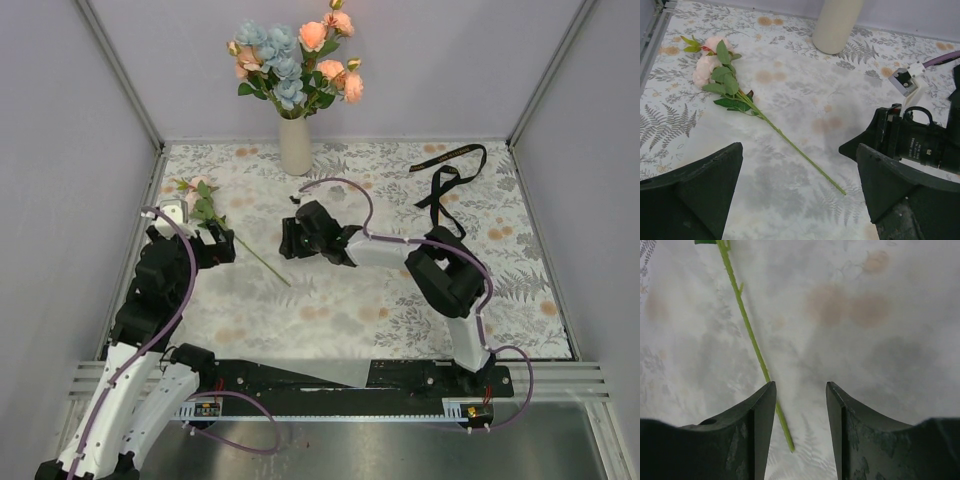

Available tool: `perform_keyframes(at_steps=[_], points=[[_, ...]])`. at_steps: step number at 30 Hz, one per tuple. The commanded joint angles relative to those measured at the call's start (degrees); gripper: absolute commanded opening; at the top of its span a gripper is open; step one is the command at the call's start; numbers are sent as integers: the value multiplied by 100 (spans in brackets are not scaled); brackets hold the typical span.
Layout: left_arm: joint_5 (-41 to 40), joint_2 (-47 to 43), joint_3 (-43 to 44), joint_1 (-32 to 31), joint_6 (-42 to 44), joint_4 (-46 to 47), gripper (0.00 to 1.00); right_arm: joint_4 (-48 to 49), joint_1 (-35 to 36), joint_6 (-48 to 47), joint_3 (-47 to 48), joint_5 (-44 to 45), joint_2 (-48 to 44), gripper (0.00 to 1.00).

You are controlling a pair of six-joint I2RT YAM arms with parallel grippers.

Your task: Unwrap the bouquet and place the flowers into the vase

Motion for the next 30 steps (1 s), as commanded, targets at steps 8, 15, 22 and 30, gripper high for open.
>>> perform_keyframes(at_steps=[8,15,22,30], points=[[-1254,-437,19,12,-71,146,99,-451,728,-493,1852,1107,1074,51],[-1290,-411,-51,38,-88,172,99,-723,851,-423,2204,1037,1417,49],[-1264,-358,-33,29,-97,137,99,-872,939,-449,2423,1090,1654,49],[-1264,-358,-33,29,-115,119,99,-1233,1044,-519,2652,1300,1865,49]])
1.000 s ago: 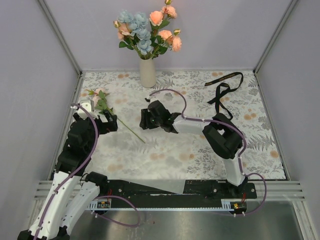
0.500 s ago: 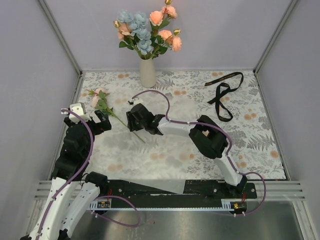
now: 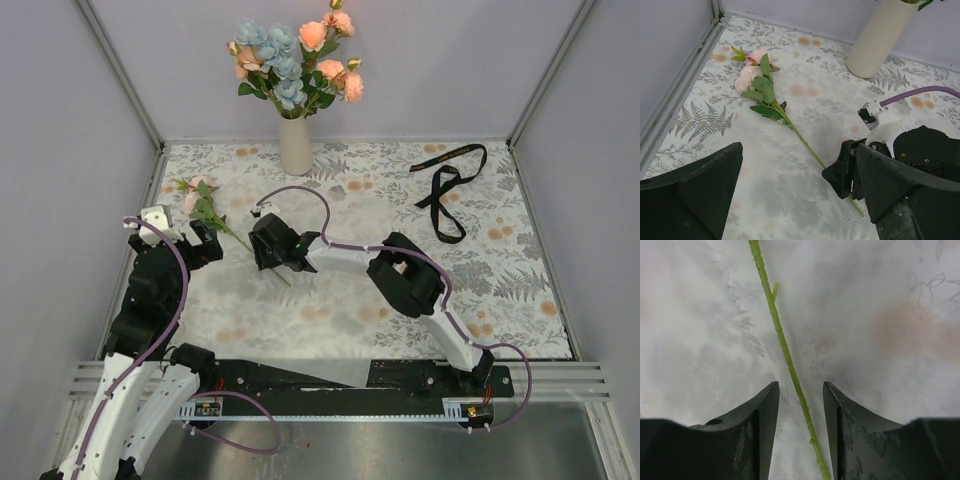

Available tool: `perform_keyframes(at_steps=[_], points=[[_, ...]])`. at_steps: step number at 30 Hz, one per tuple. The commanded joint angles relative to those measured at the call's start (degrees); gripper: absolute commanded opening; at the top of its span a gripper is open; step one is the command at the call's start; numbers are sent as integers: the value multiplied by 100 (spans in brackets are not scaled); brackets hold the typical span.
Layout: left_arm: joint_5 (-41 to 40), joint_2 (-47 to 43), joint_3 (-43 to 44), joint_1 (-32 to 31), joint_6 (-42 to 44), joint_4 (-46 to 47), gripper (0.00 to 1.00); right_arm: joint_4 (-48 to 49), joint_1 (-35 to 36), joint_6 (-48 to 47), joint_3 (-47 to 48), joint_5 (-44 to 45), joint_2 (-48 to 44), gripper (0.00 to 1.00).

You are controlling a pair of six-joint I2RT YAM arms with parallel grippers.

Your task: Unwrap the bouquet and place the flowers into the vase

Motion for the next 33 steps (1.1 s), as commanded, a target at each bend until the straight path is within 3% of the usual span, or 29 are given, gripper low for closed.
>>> perform_keyframes(at_steps=[1,9,19,27,33], points=[[-101,9,19,23,-62,172,99,-204,150,-146,276,356,156,49],[-22,-140,-86,23,-9,277,99,-424,194,-93,426,392,236,40],[-22,-114,-95,23,26,268,99,341,203,-154,-172,242,-151,26],[93,-17,-112,23,-62,295,99,218,203,-207,-189,322,-177,0],[-373,62,378,23,-1088,-205,99,982,212,-23,-550,59,-608,0]])
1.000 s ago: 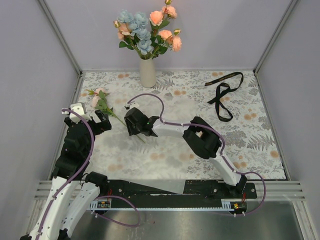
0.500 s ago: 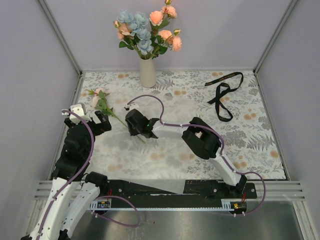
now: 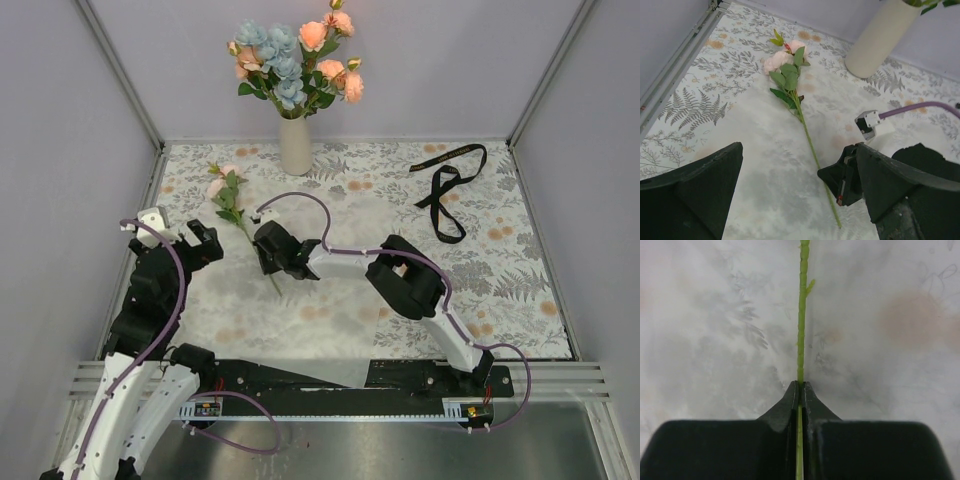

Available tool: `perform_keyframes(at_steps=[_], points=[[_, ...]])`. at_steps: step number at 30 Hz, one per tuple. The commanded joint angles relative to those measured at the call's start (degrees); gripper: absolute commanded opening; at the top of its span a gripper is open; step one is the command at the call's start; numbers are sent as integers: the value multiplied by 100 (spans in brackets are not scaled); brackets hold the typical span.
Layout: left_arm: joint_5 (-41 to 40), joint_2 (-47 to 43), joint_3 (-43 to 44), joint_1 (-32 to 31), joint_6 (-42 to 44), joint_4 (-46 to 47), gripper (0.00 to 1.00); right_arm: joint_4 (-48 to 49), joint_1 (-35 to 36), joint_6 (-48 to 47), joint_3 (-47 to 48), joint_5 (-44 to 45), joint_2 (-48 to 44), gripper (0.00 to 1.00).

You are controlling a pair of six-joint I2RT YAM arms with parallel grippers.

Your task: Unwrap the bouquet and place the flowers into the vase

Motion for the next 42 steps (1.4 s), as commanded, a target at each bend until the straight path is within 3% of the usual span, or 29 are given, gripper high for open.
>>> perform_keyframes(at_steps=[1,5,10,20,25,35,42], points=[[-286,108,567,23,-998,-391,99,575,70,148,-169,-226,-593,0],[285,274,656,23,-1447,-639,99,743,70,314,-55,-507,-733,0],[242,783,674,32,-1685,-850,99,937,61,447,-213,-622,-971,0],[1154,1759,612,479,-2186,-525,98,1498,52,666,-898,-631,-1462,0],[2402,2050,419,1015,-1984,169,93,1859,43,587,-1399,-701,-1919,0],[3220,2586,279,1218,-2247,1073,79,2650,43,543,-2524,-868,-2895,0],[3230,2665,-29,1218,-2345,1865,72,3019,43,728,-3183,-1123,-3458,0]])
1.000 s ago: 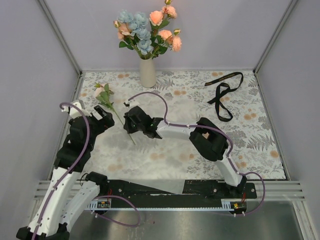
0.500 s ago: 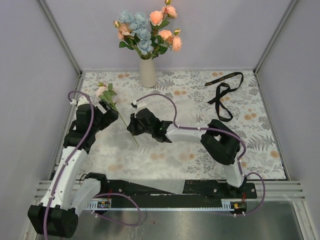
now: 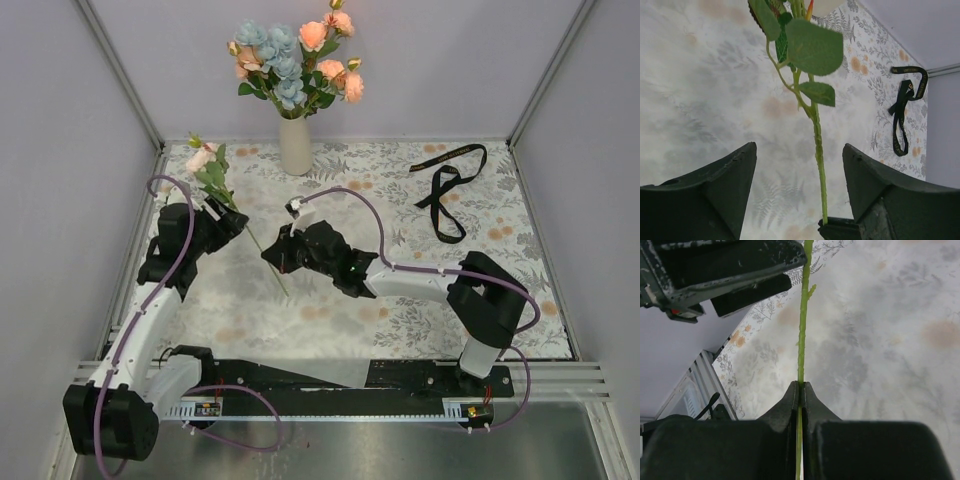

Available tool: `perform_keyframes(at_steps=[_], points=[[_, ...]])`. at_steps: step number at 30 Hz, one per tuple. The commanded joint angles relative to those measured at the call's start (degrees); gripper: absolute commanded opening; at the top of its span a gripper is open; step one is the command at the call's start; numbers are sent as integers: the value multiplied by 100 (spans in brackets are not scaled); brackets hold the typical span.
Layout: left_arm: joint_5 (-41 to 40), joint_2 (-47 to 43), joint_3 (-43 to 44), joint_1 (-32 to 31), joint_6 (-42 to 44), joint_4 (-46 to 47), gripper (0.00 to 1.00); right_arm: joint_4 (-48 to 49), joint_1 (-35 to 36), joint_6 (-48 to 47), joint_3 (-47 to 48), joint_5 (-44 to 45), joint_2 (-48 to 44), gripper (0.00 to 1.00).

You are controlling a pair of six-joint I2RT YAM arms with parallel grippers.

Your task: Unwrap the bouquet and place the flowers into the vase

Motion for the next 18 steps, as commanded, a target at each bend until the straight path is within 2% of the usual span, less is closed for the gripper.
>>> perform_keyframes(at_steps=[1,7,12,15,16,18], points=[[201,93,-123,29,-98,956,71,539,35,83,-259,-242,-514,0],[665,479,-238,29,-98,1536,53,697,35,4,-505,-400,-681,0],[833,682,-264,29,-203,1651,13,575,35,-22,-567,-436,-761,0],[781,489,-229,29,-72,1651,0,451,35,-31,-629,-252,-840,0],[763,402,-203,29,7,1651,0,416,35,-40,-655,-208,-866,4],[746,261,-115,20,244,1651,0,328,35,-57,-725,-128,-919,21]])
